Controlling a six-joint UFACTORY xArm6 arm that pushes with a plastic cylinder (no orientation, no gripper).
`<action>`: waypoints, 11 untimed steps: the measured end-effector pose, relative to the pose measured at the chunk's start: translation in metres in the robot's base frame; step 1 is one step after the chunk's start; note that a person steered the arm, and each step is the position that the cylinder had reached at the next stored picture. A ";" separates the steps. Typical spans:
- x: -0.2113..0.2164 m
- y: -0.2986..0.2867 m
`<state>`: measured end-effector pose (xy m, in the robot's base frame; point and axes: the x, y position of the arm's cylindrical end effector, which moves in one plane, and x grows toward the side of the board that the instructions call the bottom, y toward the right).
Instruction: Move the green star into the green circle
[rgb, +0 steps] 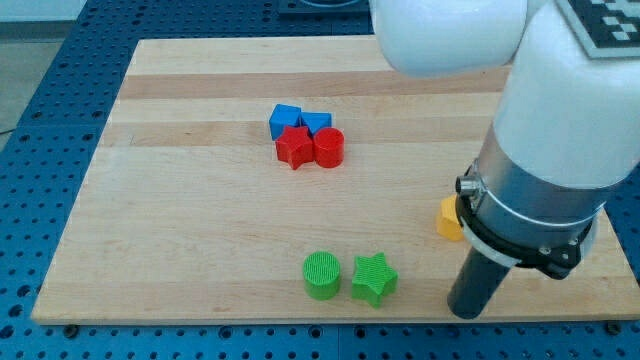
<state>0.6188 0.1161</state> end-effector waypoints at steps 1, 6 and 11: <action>-0.001 -0.047; -0.037 -0.037; -0.039 -0.042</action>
